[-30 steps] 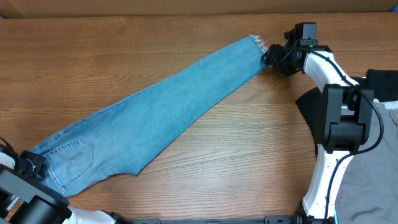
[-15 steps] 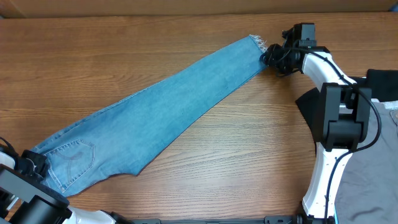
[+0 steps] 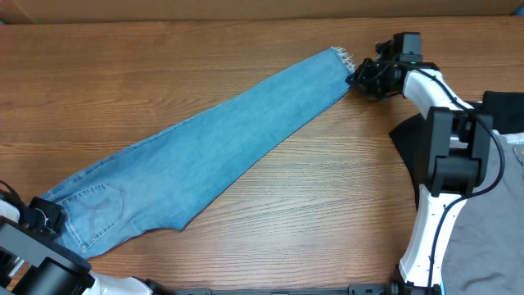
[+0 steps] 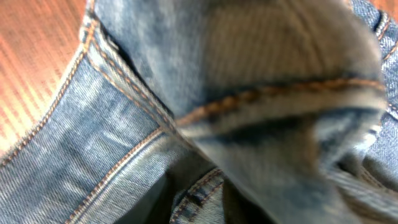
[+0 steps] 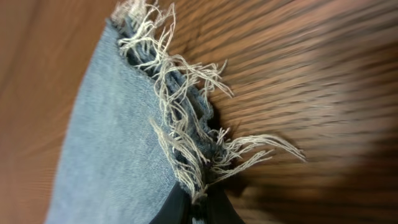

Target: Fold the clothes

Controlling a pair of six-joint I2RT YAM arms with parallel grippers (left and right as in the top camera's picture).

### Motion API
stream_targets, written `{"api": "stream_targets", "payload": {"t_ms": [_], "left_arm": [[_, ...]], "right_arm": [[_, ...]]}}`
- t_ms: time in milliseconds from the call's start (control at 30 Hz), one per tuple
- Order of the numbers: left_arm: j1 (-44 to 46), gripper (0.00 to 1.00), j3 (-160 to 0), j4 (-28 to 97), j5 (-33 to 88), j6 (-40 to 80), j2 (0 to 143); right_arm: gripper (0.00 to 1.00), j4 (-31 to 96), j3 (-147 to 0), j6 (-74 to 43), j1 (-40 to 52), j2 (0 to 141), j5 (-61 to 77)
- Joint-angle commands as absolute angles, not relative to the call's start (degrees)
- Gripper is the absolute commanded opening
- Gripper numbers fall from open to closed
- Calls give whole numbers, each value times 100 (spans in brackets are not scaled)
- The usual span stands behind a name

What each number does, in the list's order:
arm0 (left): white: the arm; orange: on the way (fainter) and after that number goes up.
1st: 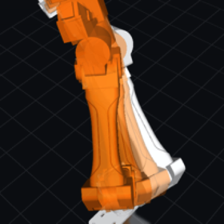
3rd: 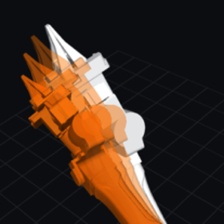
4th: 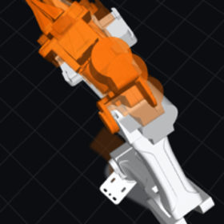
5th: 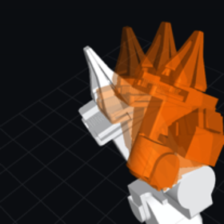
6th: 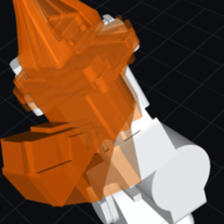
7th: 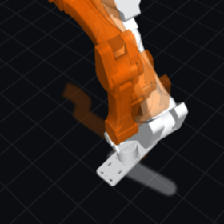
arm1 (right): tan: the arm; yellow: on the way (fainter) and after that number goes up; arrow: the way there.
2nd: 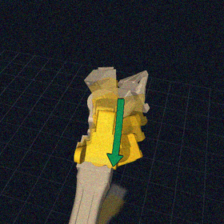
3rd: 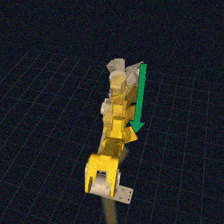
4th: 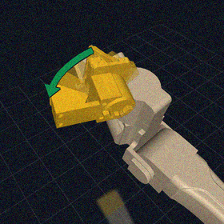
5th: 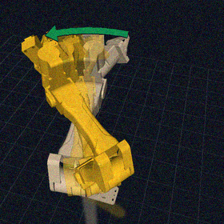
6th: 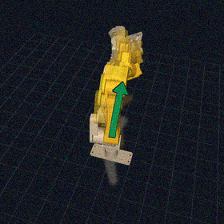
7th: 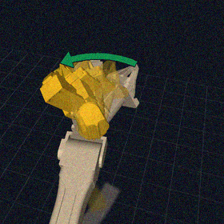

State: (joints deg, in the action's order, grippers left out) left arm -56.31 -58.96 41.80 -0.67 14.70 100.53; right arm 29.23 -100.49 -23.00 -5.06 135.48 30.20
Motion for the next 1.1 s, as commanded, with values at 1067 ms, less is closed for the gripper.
{"api": "stream_targets", "payload": {"t_ms": [1067], "left_arm": [[-5583,49,-10182,7223,3055,484,10110]], "right_arm": [[4,4418,-10401,-1922,333,9926,2958]]}}
